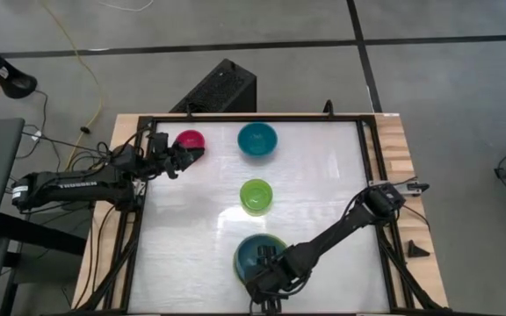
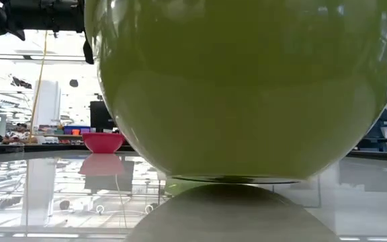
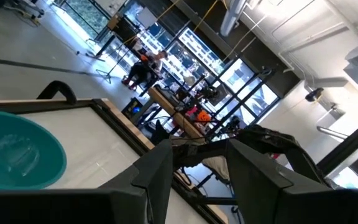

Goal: Nest bowls inside each other
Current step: Stack the light blue bowl into the dark green bowl

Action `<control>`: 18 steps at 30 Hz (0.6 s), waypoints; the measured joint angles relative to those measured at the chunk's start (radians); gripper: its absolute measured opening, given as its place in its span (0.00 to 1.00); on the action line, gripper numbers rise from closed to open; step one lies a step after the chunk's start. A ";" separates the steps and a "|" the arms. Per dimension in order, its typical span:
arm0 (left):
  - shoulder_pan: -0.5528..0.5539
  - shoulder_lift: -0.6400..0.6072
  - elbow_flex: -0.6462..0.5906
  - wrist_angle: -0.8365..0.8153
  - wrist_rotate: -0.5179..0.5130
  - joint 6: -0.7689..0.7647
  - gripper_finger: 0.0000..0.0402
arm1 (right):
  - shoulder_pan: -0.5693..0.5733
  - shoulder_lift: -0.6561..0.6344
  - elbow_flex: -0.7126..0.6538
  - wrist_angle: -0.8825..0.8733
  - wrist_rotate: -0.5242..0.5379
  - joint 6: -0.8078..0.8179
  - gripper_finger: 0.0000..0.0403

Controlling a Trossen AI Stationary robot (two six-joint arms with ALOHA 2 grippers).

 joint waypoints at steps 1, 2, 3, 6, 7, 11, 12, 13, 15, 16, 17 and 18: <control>0.000 0.000 0.000 0.000 0.005 0.000 0.35 | 0.000 -0.008 -0.001 0.001 -0.011 0.003 0.65; 0.000 0.000 0.000 0.000 0.012 0.000 0.35 | 0.000 -0.018 -0.001 0.004 -0.013 0.014 0.67; 0.000 0.000 0.000 0.000 0.016 -0.001 0.35 | 0.000 -0.031 -0.001 0.009 -0.012 0.024 0.67; 0.000 0.000 0.000 0.000 0.019 -0.009 0.35 | 0.006 -0.070 0.001 0.016 -0.013 0.049 0.68; 0.000 0.000 0.000 0.000 0.019 -0.010 0.35 | 0.008 -0.077 0.001 0.017 -0.013 0.050 0.68; 0.000 0.000 0.000 0.000 0.023 -0.011 0.35 | 0.024 -0.091 0.001 0.016 0.009 0.070 0.68; 0.000 0.000 0.000 0.000 0.025 -0.012 0.35 | 0.027 -0.091 0.001 0.015 0.014 0.076 0.68; 0.000 0.000 0.000 0.000 0.029 -0.013 0.35 | 0.033 -0.088 -0.002 0.021 0.014 0.076 0.68; 0.000 0.000 0.000 0.000 0.030 -0.029 0.35 | 0.043 -0.075 -0.019 0.028 -0.009 0.088 0.68; 0.000 0.000 0.000 0.000 0.035 -0.036 0.35 | 0.049 -0.067 -0.031 0.031 -0.031 0.096 0.68; 0.000 0.000 0.000 0.001 0.044 -0.040 0.35 | 0.052 -0.059 -0.041 0.031 -0.044 0.106 0.68; 0.000 0.000 0.000 0.001 0.055 -0.042 0.35 | 0.056 -0.054 -0.045 0.033 -0.052 0.116 0.68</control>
